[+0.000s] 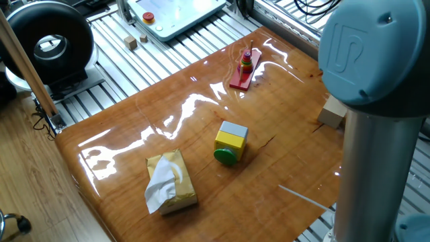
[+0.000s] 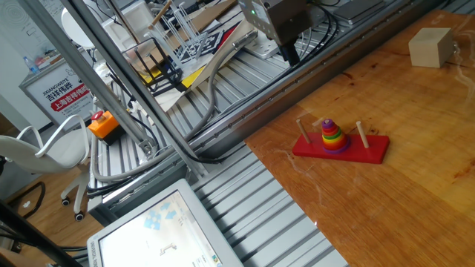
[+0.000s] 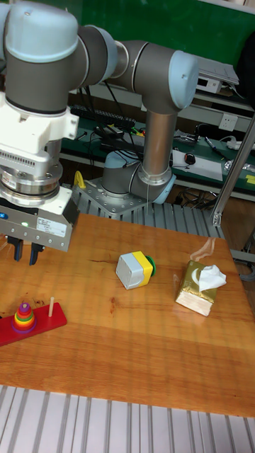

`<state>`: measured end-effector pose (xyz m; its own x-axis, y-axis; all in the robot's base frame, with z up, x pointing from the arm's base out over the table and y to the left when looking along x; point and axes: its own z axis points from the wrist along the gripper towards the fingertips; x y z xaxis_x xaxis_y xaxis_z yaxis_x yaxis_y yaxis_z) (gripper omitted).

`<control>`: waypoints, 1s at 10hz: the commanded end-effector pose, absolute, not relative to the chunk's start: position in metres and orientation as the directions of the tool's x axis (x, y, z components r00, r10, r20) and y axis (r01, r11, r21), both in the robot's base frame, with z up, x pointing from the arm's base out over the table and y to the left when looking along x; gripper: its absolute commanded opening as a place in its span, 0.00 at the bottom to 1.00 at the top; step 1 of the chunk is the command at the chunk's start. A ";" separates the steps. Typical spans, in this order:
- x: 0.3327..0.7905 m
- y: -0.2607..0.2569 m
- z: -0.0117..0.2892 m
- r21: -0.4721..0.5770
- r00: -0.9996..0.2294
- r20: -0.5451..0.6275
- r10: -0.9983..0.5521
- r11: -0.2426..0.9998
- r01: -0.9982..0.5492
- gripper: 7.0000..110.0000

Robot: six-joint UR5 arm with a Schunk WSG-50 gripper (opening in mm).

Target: Take out one Hanoi block and throw it aside

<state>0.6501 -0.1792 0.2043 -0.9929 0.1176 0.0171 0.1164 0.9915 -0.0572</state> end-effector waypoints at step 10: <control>0.648 -0.153 0.204 0.063 -0.959 0.011 -0.285 0.957 -0.283 0.15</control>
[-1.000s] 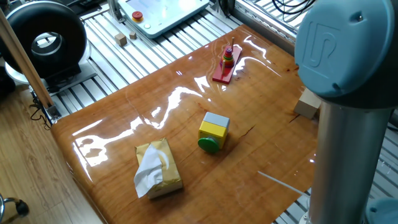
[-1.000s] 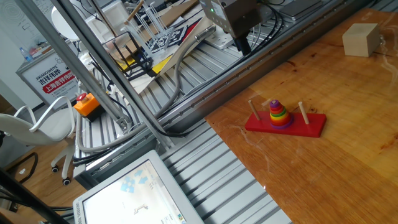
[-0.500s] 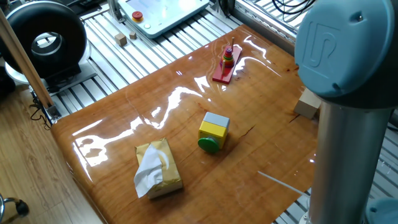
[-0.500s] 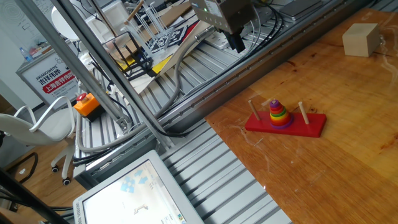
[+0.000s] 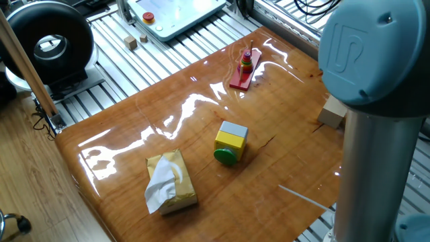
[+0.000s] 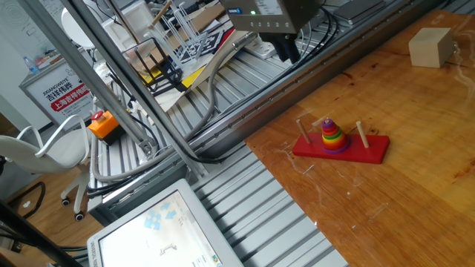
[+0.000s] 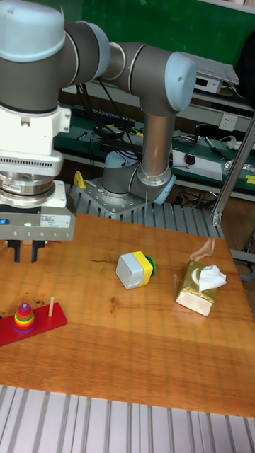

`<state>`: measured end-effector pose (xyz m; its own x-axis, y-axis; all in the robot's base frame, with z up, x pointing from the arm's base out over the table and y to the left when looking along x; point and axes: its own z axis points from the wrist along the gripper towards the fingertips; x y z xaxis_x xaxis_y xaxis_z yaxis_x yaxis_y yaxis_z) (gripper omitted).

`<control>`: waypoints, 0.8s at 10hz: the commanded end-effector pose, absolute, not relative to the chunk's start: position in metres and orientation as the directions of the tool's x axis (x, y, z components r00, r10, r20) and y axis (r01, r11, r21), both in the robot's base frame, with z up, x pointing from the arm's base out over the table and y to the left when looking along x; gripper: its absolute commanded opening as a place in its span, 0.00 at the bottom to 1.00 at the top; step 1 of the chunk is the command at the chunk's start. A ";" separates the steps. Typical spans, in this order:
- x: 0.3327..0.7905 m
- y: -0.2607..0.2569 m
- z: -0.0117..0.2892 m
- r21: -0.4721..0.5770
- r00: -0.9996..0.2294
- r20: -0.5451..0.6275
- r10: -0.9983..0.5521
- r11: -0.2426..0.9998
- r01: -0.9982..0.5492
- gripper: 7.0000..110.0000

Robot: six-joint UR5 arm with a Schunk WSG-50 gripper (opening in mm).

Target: Take out one Hanoi block and throw it aside

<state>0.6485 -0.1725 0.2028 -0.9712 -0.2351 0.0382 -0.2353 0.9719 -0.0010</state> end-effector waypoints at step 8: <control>0.653 -0.168 0.177 0.008 -0.969 0.016 -0.247 0.969 -0.247 0.15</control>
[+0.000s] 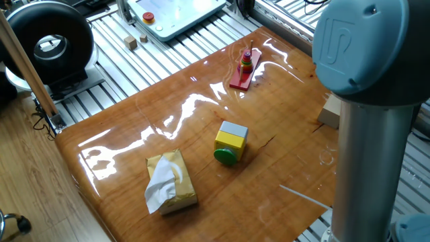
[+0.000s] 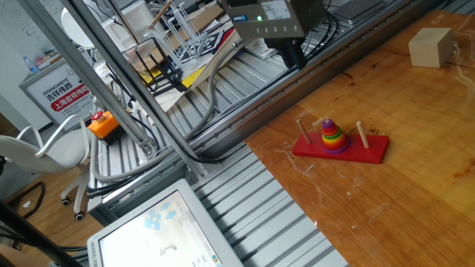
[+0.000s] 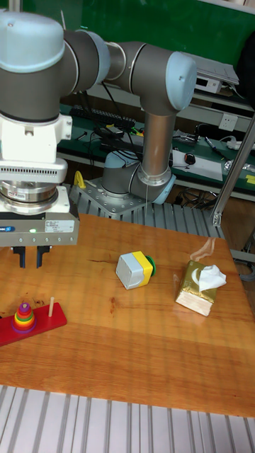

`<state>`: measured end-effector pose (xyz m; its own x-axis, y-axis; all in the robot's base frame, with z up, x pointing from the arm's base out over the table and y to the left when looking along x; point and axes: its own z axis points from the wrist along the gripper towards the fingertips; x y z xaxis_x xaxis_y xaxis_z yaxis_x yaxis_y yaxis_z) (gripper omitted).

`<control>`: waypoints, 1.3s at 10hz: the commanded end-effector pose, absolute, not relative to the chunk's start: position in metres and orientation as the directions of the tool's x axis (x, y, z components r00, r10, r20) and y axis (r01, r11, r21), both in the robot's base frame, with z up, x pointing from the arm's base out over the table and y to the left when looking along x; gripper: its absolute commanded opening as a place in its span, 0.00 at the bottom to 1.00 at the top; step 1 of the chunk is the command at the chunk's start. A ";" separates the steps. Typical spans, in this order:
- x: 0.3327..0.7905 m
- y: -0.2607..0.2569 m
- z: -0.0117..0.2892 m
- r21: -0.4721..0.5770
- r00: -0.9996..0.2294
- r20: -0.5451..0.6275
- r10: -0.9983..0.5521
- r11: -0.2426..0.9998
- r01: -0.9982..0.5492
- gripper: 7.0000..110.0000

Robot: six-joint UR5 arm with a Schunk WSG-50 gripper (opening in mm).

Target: Take out one Hanoi block and throw it aside

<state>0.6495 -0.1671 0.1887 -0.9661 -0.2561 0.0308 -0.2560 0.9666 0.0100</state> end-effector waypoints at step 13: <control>0.629 -0.179 0.173 -0.004 -0.960 0.112 -0.257 0.966 -0.259 0.15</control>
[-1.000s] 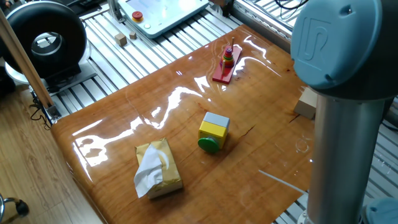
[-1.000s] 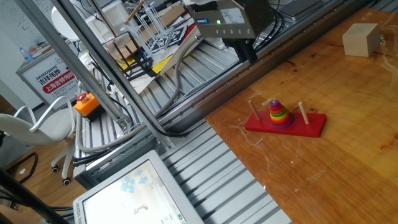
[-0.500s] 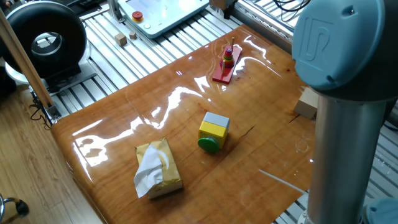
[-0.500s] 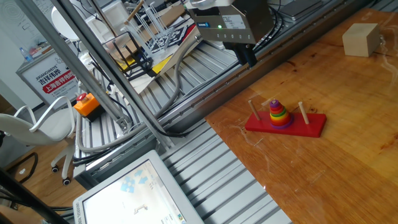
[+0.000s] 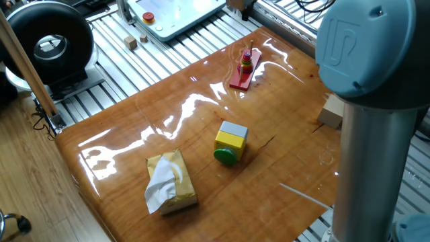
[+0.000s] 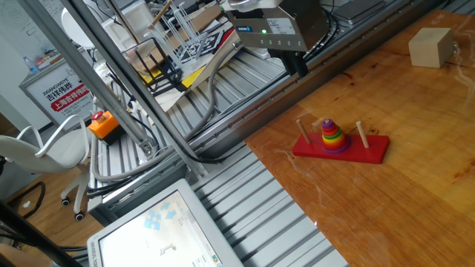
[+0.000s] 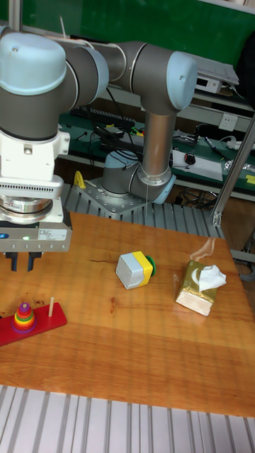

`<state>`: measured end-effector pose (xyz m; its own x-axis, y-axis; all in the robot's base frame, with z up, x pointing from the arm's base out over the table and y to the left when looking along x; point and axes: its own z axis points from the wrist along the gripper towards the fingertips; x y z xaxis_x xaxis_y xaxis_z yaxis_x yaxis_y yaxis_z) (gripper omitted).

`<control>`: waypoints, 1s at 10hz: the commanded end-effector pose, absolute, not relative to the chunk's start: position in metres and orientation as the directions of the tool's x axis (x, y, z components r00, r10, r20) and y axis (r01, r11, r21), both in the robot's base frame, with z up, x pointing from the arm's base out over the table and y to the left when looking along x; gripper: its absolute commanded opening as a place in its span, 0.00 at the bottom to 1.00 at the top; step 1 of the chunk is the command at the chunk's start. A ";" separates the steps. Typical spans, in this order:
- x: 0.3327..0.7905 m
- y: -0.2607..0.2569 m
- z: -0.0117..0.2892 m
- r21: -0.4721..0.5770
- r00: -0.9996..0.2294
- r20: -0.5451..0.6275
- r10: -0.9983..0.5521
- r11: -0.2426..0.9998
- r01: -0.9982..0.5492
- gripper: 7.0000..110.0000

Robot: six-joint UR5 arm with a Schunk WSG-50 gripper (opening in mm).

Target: Take out one Hanoi block and throw it aside

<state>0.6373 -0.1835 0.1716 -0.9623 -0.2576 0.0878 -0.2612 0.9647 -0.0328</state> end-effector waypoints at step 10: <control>0.623 -0.169 0.174 0.040 -0.961 0.126 -0.245 0.969 -0.242 0.15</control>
<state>0.6228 -0.1705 0.1725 -0.9606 -0.2455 0.1302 -0.2435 0.9694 0.0310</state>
